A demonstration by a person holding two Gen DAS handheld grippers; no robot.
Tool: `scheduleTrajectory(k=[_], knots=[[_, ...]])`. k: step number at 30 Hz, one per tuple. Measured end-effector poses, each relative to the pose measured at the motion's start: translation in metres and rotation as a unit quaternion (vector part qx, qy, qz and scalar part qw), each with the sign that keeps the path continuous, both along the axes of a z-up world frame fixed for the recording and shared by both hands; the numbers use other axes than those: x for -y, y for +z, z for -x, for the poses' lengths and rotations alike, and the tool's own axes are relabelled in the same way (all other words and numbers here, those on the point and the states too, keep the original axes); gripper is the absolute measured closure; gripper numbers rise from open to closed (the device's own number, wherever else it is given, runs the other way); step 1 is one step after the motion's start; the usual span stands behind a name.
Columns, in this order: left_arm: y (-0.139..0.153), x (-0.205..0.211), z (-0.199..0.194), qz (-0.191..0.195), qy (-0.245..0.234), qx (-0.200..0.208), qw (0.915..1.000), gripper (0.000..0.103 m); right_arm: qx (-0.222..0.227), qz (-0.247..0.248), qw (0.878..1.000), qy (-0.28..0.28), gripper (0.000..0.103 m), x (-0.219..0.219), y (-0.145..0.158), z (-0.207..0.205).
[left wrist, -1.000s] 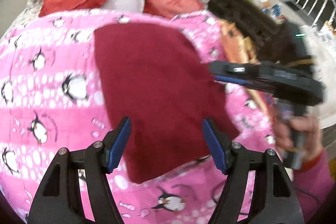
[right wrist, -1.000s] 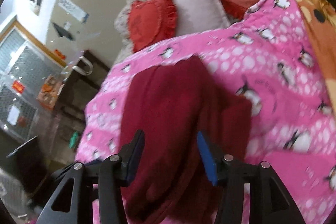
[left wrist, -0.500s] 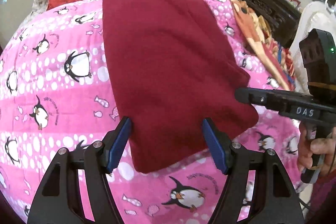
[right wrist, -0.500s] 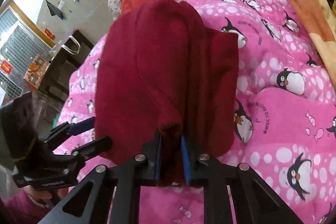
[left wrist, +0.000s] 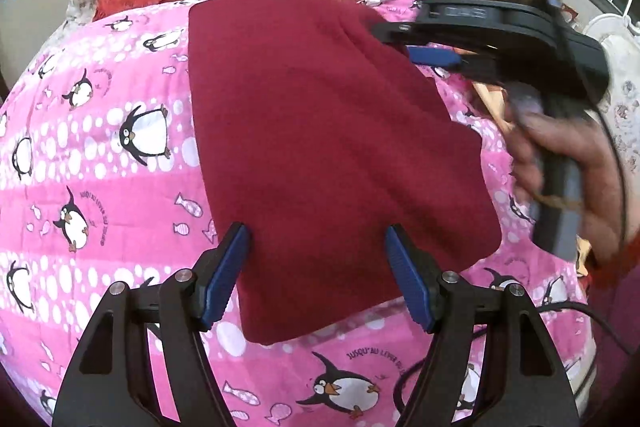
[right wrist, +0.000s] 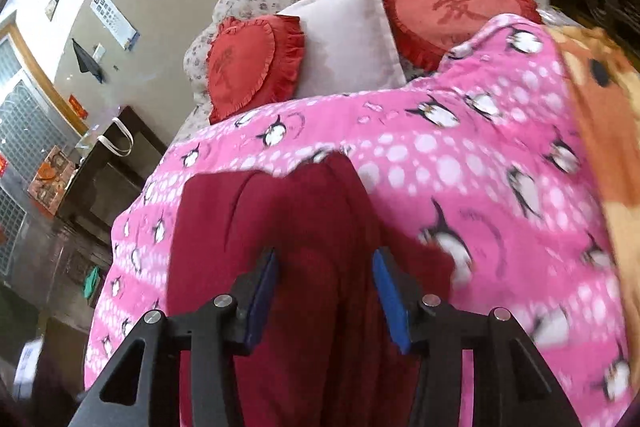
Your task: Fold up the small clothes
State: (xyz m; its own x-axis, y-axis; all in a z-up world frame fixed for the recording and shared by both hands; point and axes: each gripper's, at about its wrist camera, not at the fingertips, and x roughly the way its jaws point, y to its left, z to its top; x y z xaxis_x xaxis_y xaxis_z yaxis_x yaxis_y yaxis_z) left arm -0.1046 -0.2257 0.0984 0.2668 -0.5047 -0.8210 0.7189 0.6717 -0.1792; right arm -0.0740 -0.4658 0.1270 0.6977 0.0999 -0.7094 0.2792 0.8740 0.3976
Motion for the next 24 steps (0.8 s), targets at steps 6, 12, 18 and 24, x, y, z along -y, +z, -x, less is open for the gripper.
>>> scheduleTrajectory(k=[6,12,18,24], knots=[[0.0,0.001,-0.004,0.003,-0.005,-0.004,1.0,0.032,-0.009,0.044,0.999,0.017,0.093,0.007,0.004,-0.008],[-0.003,0.011,-0.002,-0.008,-0.004,0.013,0.9999,0.024,-0.046,0.09,0.995,-0.001,0.094,0.007,-0.016,-0.011],[-0.006,0.01,-0.004,-0.01,0.002,0.011,0.9999,0.022,-0.019,0.06,0.998,-0.011,0.088,0.001,0.018,0.017],[-0.005,0.011,-0.002,-0.014,0.011,0.019,0.9997,0.022,0.002,0.067,0.996,0.058,0.054,-0.05,0.039,0.052]])
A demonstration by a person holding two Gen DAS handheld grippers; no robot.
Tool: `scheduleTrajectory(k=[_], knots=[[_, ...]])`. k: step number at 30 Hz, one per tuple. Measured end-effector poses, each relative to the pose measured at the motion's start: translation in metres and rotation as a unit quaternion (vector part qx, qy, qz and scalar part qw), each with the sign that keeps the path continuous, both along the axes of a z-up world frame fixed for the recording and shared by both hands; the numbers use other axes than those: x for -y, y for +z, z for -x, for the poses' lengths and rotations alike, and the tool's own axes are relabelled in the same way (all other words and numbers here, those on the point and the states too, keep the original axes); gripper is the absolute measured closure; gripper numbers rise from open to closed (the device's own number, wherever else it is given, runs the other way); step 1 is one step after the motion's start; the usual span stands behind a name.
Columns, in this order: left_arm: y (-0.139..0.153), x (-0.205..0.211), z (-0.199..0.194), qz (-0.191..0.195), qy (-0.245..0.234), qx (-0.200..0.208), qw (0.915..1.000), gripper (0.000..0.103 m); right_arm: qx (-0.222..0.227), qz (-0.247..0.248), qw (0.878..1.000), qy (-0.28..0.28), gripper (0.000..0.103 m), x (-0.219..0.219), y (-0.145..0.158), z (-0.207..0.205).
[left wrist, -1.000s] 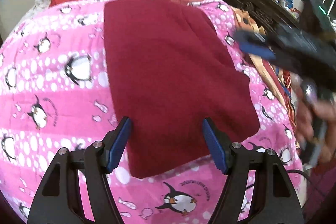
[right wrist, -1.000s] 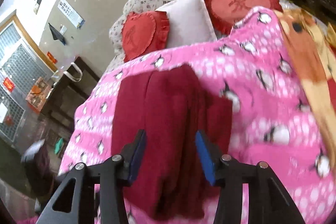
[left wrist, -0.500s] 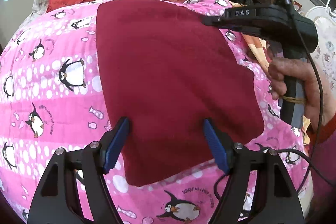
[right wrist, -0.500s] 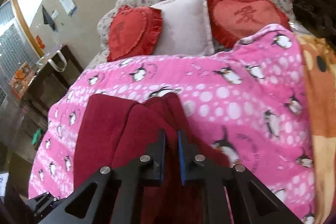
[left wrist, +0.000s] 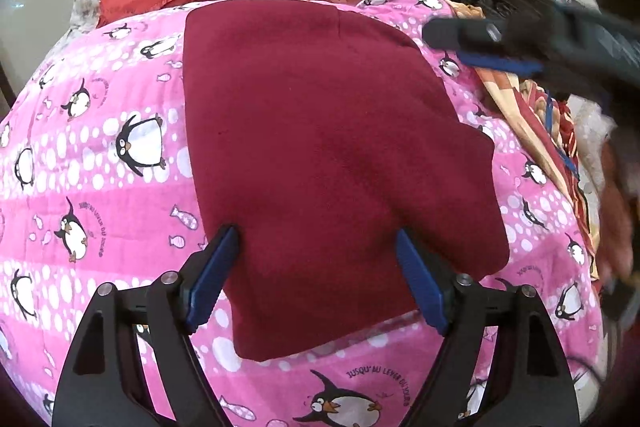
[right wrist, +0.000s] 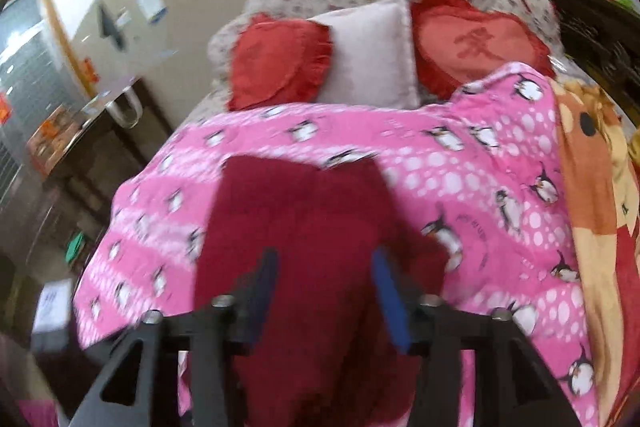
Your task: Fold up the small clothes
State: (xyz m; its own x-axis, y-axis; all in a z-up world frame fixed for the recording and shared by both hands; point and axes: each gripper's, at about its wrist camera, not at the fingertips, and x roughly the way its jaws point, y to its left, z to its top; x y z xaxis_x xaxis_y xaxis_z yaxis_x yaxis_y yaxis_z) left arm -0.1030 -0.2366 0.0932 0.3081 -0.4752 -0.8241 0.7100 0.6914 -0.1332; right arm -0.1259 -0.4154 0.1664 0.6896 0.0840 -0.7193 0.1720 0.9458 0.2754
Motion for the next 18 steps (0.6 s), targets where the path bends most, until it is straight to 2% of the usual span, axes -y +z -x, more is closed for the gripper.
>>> scheduleTrajectory(k=[2,3,4,6,10,14,18], knots=[[0.001,-0.001,0.001,-0.001,0.002,0.0,1.0,0.022,-0.01,0.008,1.0,0.012,0.055,-0.012,-0.005,0.005],[0.001,-0.002,0.001,-0.002,0.003,0.0,1.0,0.022,-0.017,0.017,1.0,0.012,0.058,-0.016,-0.01,0.008],[0.001,-0.003,0.002,-0.002,0.005,-0.001,1.0,0.022,-0.029,0.029,0.999,-0.001,0.064,-0.017,-0.018,0.012],[0.002,-0.004,0.002,-0.003,0.007,-0.003,1.0,0.022,-0.063,0.035,0.997,-0.037,0.067,-0.009,-0.042,0.017],[0.001,-0.006,0.007,-0.014,0.008,0.004,0.9999,0.022,-0.052,-0.027,0.996,-0.066,0.067,0.01,-0.072,0.03],[0.005,-0.012,0.012,-0.011,0.017,0.008,0.9998,0.022,-0.049,-0.023,0.996,-0.071,0.067,0.004,-0.061,0.035],[0.013,-0.021,0.018,-0.003,0.034,0.038,0.9987,0.022,-0.04,-0.026,0.996,-0.077,0.065,-0.005,-0.047,0.05]])
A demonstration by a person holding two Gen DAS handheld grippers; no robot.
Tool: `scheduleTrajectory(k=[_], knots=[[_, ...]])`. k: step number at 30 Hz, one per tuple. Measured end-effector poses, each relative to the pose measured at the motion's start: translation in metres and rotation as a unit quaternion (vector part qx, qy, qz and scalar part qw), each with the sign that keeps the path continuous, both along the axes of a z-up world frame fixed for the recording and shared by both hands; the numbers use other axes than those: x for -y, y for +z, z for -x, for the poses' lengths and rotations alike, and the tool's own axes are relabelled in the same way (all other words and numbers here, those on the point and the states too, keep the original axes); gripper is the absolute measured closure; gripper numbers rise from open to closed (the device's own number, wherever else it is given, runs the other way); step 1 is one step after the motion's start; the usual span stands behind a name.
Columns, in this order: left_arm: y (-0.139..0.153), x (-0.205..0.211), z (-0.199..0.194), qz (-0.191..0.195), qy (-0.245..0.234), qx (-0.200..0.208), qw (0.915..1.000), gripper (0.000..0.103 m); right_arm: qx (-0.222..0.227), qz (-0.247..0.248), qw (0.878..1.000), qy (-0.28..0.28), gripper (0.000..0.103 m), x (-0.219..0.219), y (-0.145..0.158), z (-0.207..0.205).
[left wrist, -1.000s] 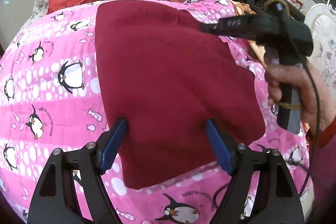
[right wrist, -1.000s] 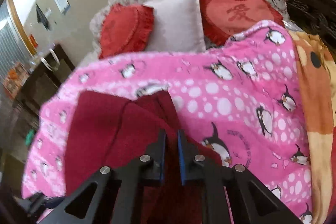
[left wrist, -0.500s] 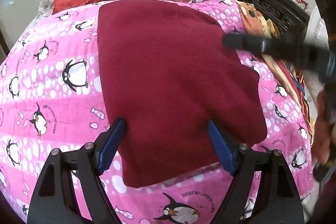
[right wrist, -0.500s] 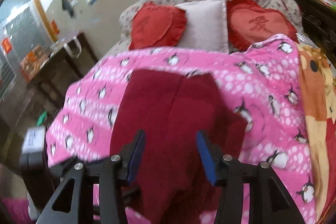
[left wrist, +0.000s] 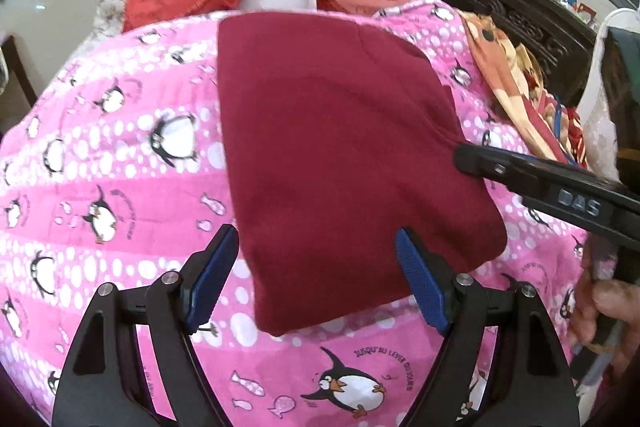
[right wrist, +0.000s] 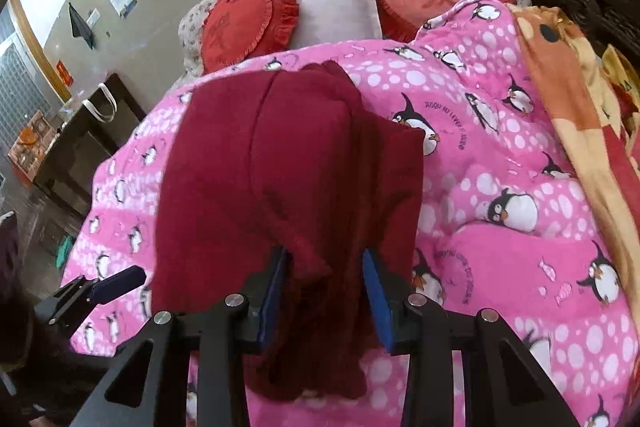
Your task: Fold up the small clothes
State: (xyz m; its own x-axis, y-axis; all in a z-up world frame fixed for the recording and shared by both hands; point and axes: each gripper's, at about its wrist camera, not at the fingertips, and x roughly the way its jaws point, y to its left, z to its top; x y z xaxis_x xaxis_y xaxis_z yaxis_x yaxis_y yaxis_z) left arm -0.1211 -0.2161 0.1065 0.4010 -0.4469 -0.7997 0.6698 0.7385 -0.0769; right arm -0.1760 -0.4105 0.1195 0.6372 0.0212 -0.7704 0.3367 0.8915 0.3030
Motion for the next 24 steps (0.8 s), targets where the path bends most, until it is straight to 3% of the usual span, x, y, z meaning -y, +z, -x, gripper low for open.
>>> scheduleTrajectory(k=[9,11,15,18,19,24], knots=[[0.005,-0.007,0.003,0.004,0.016,0.009,0.9998,0.022,0.007,0.001,1.0,-0.001,0.063,-0.012,0.011,0.019],[0.005,-0.01,0.002,0.008,0.015,0.003,0.9998,0.022,0.009,-0.002,1.0,-0.003,0.053,-0.013,0.011,0.021],[0.003,-0.016,-0.01,0.039,0.018,-0.037,0.9984,0.022,0.007,-0.02,1.0,-0.016,0.049,-0.004,0.004,0.019],[0.001,-0.019,-0.028,0.063,0.027,-0.064,0.9956,0.022,0.017,-0.044,0.999,-0.025,0.023,0.011,-0.003,0.013],[0.0,-0.02,-0.033,0.071,0.028,-0.072,0.9944,0.022,0.022,-0.062,0.997,-0.029,0.02,0.019,-0.007,0.009],[-0.01,-0.016,-0.059,0.1,0.027,-0.118,0.9876,0.022,0.024,-0.102,0.994,-0.037,0.018,0.047,-0.025,-0.014]])
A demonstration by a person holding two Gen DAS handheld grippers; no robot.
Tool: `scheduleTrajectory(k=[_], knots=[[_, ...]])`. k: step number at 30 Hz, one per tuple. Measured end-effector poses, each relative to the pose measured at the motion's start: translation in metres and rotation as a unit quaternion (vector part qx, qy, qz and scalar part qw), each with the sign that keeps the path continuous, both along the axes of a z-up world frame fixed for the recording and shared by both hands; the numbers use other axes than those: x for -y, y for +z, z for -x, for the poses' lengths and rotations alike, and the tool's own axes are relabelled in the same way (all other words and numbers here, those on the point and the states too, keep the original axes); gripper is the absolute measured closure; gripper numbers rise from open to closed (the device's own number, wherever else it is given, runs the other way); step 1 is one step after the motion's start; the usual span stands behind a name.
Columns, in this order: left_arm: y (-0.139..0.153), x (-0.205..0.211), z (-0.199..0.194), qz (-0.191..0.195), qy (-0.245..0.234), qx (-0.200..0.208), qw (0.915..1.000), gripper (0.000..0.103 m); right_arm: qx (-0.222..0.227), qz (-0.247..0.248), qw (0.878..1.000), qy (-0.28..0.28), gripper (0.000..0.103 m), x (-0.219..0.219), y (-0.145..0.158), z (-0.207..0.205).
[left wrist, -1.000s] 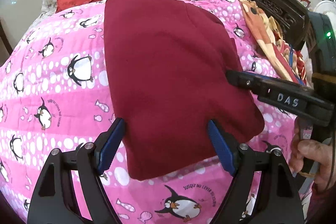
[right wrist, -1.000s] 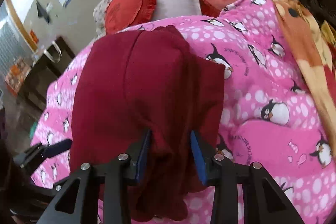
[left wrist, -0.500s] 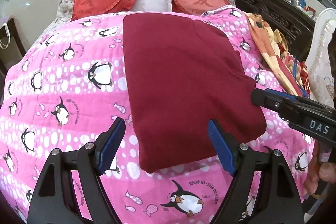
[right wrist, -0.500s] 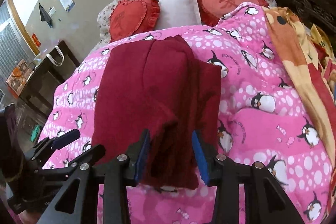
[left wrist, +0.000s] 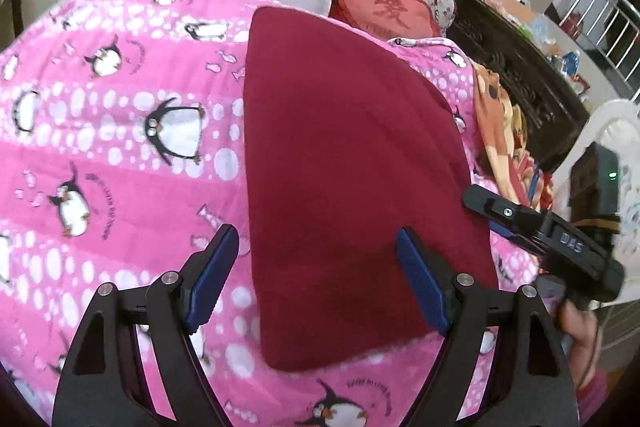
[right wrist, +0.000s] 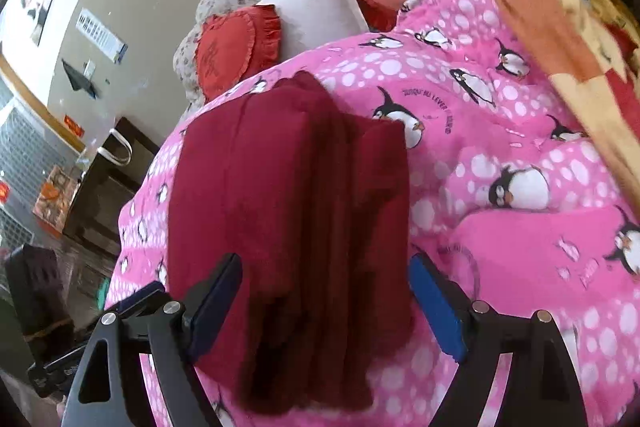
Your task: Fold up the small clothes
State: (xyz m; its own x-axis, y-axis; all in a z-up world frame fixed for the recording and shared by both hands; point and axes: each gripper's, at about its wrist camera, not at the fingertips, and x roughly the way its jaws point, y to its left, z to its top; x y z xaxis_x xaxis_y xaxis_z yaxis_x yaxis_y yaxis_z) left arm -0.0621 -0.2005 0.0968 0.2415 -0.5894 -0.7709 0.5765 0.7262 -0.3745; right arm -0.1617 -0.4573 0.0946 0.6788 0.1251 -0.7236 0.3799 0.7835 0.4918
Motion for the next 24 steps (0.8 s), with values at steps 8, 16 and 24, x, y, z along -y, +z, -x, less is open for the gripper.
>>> scheduleTrajectory(k=[8,16,24], knots=[[-0.021,0.016,-0.029,0.039,-0.021,-0.055,0.9975,0.014,0.031,-0.037,0.999,0.019,0.01,0.011,-0.013,-0.027],[-0.031,0.028,-0.039,0.052,-0.026,-0.085,0.9947,0.014,0.049,-0.082,0.995,0.028,0.028,0.01,-0.028,-0.035],[0.01,-0.008,-0.014,0.056,-0.045,-0.095,0.993,0.035,0.073,-0.079,0.991,0.074,0.052,-0.027,0.027,-0.006]])
